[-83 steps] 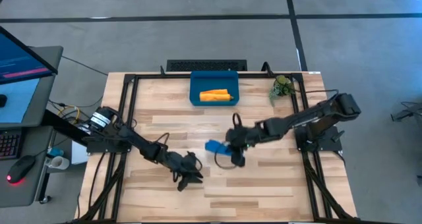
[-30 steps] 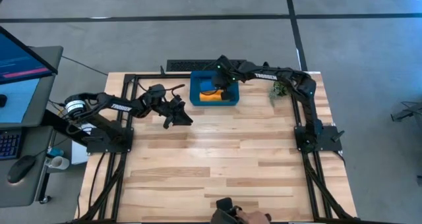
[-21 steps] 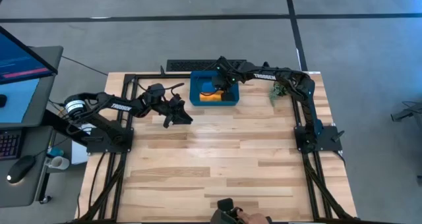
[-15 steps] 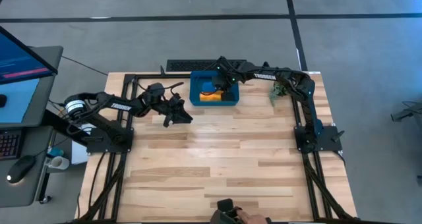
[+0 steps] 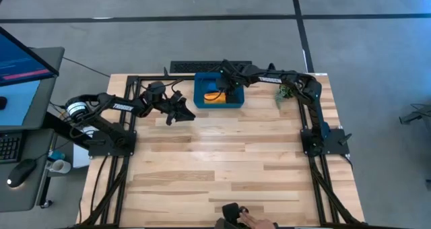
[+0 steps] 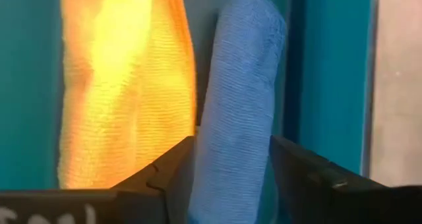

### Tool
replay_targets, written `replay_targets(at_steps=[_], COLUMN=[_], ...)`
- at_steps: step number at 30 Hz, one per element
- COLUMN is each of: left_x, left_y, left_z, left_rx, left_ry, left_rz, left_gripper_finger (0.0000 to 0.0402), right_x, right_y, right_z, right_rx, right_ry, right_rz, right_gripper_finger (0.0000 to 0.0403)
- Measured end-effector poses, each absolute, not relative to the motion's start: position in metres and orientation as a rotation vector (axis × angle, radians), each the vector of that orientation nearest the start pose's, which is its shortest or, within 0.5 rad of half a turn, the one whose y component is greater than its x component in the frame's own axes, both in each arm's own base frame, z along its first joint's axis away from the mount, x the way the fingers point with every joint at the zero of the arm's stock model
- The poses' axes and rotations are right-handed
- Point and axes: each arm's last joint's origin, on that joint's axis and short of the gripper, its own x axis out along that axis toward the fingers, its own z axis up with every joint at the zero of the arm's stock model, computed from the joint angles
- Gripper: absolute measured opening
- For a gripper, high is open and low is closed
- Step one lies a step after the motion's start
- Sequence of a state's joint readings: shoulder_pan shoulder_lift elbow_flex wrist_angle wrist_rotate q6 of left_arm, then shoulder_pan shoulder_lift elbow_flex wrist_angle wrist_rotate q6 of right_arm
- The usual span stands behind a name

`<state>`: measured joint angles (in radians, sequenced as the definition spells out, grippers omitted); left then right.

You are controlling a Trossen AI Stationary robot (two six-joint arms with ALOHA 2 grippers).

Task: Roll microfiber towels into tight, uniform cylinder then place into a basket
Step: Put the blue microfiber cloth into the blue bin, then return to Home Position

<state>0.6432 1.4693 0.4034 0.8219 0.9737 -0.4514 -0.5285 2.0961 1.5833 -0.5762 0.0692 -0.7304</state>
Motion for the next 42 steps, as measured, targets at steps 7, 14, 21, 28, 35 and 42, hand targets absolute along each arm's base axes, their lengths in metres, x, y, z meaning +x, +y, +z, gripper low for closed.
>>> replay_targets(at_steps=[7,14,21,28,35,42], left_x=[0.21,0.204,0.189,0.159,0.125,0.101], left_y=[0.129,0.13,0.115,0.087,0.052,0.03], left_z=[0.161,0.175,0.203,0.22,0.238,0.242], left_rx=[-0.625,-0.586,-0.402,-0.234,-0.113,-0.05], left_ry=[0.24,0.202,0.156,0.243,0.231,0.123], left_rz=[-0.282,-0.314,-0.256,-0.02,0.071,0.188], left_gripper_finger=[0.0114,0.0114,0.0114,0.0114,0.0114,0.0097], right_x=[0.38,0.374,0.355,0.318,0.282,0.256], right_y=[-0.218,-0.194,-0.144,-0.089,-0.047,-0.021], right_z=[0.185,0.223,0.288,0.342,0.355,0.345], right_rx=[-0.408,-0.306,-0.272,-0.233,-0.198,-0.164], right_ry=[1.214,1.243,1.12,0.938,0.777,0.624], right_rz=[-0.163,-0.19,-0.204,-0.21,-0.189,-0.222], right_gripper_finger=[0.0228,0.0208,0.0181,0.0158,0.0133,0.0118])
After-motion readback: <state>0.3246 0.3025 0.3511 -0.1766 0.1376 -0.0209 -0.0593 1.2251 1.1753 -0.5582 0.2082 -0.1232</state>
